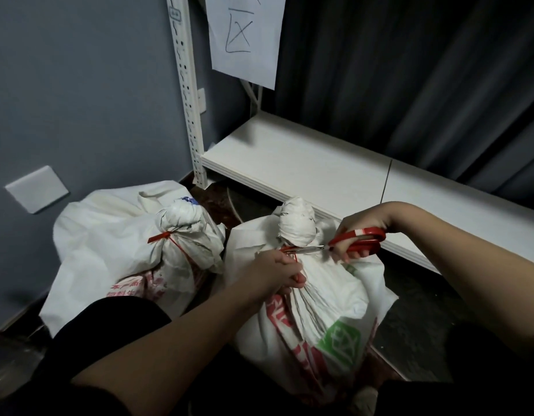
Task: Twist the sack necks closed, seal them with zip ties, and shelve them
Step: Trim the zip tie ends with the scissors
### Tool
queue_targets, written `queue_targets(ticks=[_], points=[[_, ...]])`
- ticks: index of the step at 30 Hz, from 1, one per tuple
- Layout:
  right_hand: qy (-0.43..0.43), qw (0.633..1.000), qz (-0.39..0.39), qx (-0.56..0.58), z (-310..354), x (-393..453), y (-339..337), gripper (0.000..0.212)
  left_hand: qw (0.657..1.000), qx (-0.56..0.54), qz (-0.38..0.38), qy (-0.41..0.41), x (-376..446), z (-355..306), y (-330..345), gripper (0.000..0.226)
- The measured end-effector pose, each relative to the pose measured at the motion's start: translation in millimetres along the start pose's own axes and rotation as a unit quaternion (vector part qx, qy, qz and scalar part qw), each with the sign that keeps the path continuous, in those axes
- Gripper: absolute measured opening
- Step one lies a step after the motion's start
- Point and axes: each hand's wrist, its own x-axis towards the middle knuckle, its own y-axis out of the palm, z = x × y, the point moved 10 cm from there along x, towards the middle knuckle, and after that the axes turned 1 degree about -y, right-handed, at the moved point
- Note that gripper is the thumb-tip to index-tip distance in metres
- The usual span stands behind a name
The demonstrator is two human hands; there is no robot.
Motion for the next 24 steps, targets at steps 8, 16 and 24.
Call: queue_targets(ticks=[8, 16, 24], points=[[-0.031, 0.999, 0.005, -0.023, 9, 10, 9, 0.038, 1.0, -0.003, 0.006, -0.002, -4, -2, 2, 0.013], [-0.049, 0.998, -0.016, -0.04, 11, 7, 5, 0.039, 1.0, 0.029, 0.008, 0.001, -3, -4, 2, 0.016], [-0.05, 0.996, -0.068, -0.04, 9, 9, -1, 0.041, 0.999, -0.005, 0.025, -0.02, 1, -1, 5, 0.019]])
